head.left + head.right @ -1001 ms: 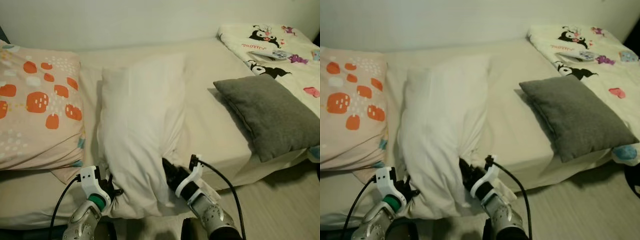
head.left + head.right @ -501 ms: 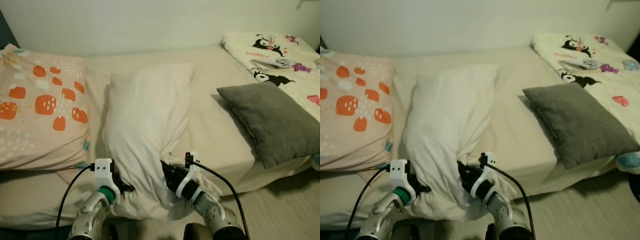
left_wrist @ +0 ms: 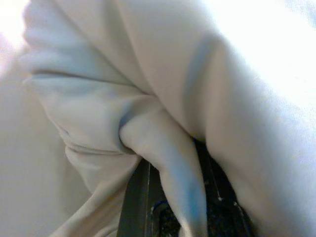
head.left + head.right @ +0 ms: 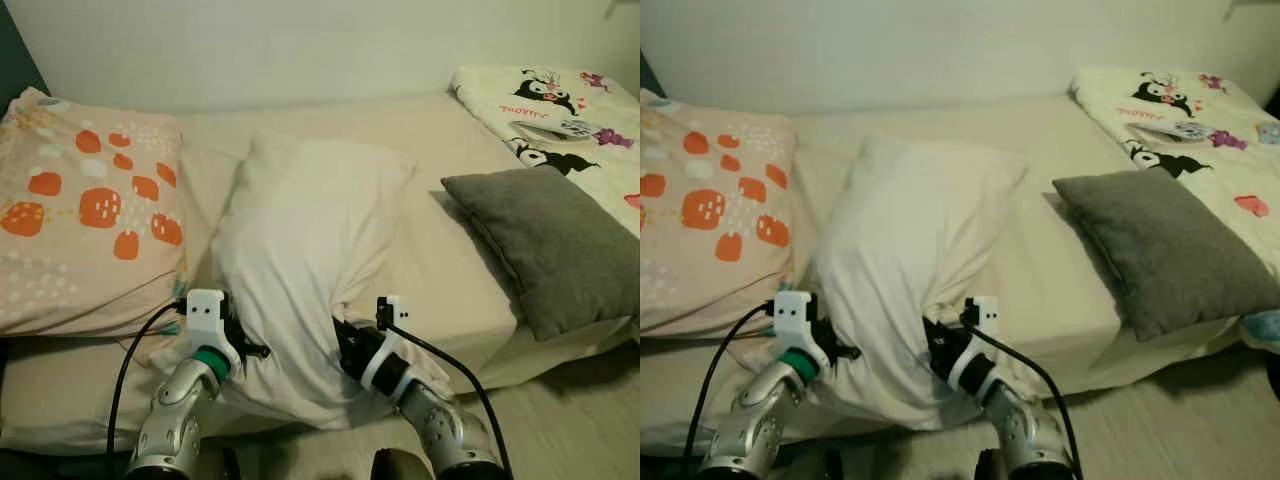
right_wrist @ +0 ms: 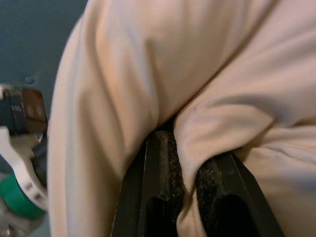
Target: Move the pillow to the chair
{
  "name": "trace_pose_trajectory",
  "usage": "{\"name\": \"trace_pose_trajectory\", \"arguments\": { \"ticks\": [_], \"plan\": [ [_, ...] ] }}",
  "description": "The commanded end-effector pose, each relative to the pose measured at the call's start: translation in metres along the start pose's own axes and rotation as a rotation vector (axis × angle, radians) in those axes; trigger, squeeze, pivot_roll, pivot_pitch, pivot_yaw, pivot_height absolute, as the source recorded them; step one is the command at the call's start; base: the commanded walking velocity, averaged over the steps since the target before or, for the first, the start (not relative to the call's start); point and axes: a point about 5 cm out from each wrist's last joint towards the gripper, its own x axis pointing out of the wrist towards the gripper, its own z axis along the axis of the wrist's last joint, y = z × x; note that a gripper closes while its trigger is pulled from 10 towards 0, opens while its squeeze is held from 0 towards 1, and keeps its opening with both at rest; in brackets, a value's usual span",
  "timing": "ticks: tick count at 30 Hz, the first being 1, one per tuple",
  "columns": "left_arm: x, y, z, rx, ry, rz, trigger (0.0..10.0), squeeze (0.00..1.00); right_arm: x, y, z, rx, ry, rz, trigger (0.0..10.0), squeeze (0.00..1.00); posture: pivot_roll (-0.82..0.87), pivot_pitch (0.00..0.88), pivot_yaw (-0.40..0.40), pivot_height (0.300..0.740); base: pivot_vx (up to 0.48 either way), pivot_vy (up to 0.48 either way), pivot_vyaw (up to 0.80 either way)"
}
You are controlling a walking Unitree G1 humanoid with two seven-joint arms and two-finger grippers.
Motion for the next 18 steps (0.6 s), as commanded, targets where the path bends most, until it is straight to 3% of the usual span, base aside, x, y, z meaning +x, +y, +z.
{"name": "trace_pose_trajectory", "arguments": {
  "ticks": [1, 2, 3, 4, 5, 9, 18],
  "plan": [
    [0.012, -0.034, 0.012, -0.003, -0.049, -0.138, 0.0, 0.0, 0.02, 0.031, -0.017, 0.002, 0.091, 0.148, 0.0, 0.0, 0.07, 0.019, 0.051, 0.589, 0.0, 0.0, 0.0],
    [0.012, -0.035, 0.014, -0.007, -0.057, -0.134, 0.0, 0.0, 0.02, 0.033, -0.015, -0.002, 0.084, 0.152, 0.0, 0.0, 0.07, 0.019, 0.051, 0.589, 0.0, 0.0, 0.0],
    [0.011, -0.033, 0.021, -0.001, -0.083, -0.117, 4.7, 0.0, 0.021, 0.035, -0.009, -0.027, 0.061, 0.151, 0.0, 0.0, 0.07, 0.017, 0.055, 0.589, 0.0, 0.0, 0.0],
    [0.011, -0.033, 0.021, -0.001, -0.083, -0.117, 4.7, 0.0, 0.021, 0.035, -0.009, -0.027, 0.061, 0.151, 0.0, 0.0, 0.07, 0.017, 0.055, 0.589, 0.0, 0.0, 0.0],
    [0.004, -0.032, 0.025, 0.064, -0.068, -0.102, 10.0, 0.0, 0.022, 0.033, 0.005, -0.147, 0.002, 0.029, 10.0, 0.0, 0.07, 0.006, 0.061, 0.589, 0.0, 0.0, 0.0],
    [0.001, -0.03, 0.021, 0.095, -0.032, -0.083, 10.0, 0.0, 0.022, 0.03, 0.01, -0.201, -0.023, -0.044, 10.0, 0.0, 0.07, 0.006, 0.061, 0.589, 0.0, 0.0, 0.0],
    [-0.006, -0.024, 0.015, 0.117, 0.0, -0.002, 10.0, 0.0, 0.019, 0.018, 0.023, -0.167, -0.109, -0.141, 10.0, 0.0, 0.08, 0.0, 0.036, 0.589, 0.0, 0.0, 0.0]
  ]
}}
